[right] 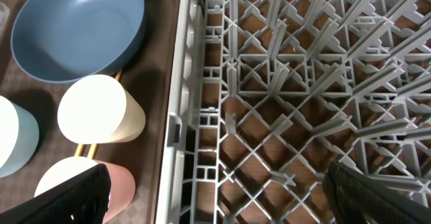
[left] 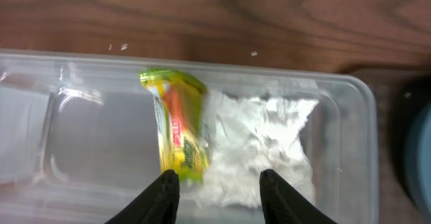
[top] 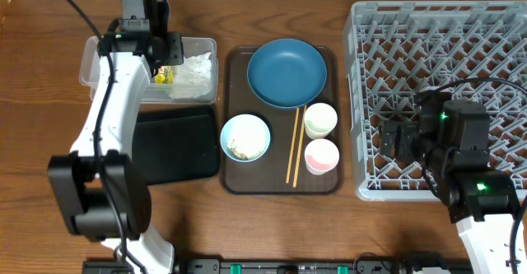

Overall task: Sort waste into correct bins and load items into the dishwasher rack
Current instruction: 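Lift the wrapper and paper with the left gripper into the clear bin, then grasp the rim of the light-blue rice bowl with the left gripper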

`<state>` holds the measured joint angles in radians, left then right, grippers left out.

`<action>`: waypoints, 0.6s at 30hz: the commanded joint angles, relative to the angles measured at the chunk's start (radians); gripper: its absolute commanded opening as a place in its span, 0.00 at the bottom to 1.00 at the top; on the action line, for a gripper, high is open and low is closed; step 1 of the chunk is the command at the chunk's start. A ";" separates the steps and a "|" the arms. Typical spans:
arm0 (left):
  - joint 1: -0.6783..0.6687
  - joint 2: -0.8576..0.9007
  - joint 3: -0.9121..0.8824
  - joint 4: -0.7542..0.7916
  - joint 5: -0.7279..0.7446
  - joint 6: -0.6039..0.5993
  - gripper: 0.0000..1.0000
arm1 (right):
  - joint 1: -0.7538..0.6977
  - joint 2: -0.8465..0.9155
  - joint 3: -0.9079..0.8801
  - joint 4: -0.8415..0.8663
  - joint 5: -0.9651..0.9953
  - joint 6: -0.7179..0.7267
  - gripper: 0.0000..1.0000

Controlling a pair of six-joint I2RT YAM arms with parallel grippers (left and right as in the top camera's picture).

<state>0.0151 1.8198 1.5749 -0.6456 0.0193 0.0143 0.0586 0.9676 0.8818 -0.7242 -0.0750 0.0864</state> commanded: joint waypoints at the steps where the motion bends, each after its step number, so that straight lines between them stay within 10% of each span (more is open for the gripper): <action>1: -0.025 -0.105 -0.006 -0.060 0.016 -0.139 0.43 | -0.013 -0.006 0.021 -0.001 -0.004 -0.014 0.99; 18: -0.285 -0.106 -0.095 -0.406 0.285 -0.219 0.49 | -0.013 -0.006 0.021 -0.002 -0.004 -0.014 0.99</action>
<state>-0.2306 1.6993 1.5036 -1.0615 0.2848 -0.1883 0.0586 0.9676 0.8822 -0.7258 -0.0750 0.0860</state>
